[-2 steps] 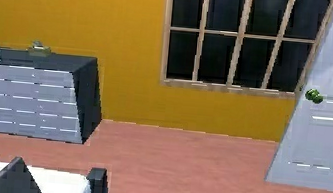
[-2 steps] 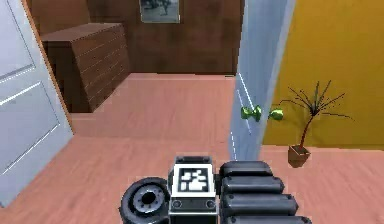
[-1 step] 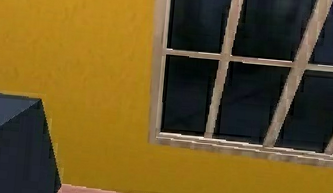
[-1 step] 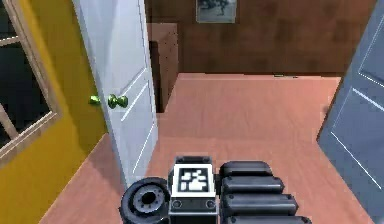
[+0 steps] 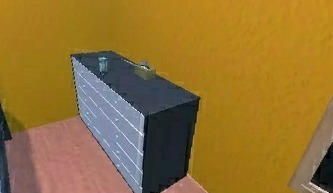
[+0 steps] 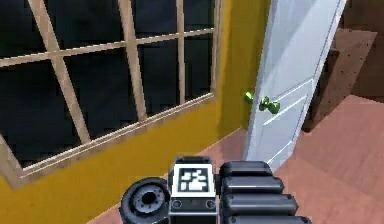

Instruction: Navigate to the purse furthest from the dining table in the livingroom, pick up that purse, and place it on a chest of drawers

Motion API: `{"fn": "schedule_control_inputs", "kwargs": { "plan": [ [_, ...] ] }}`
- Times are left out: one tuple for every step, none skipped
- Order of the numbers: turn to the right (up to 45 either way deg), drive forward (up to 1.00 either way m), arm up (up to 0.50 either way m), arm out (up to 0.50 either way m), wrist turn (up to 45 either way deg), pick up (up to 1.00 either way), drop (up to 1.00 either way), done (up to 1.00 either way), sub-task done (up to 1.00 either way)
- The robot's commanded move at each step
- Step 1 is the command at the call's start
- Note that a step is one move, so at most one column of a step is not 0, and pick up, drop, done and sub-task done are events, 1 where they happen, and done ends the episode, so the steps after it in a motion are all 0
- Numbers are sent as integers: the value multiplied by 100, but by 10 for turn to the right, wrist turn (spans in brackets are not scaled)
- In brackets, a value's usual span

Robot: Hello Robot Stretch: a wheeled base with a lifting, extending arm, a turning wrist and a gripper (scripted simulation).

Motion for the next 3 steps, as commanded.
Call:
{"fn": "schedule_control_inputs", "kwargs": {
  "plan": [
    [0,20,0,0,0,0,0,0,0],
    [-300,0,0,0,0,0,0,0,0],
    [-30,0,0,0,0,0,0,0,0]
  ]
}}
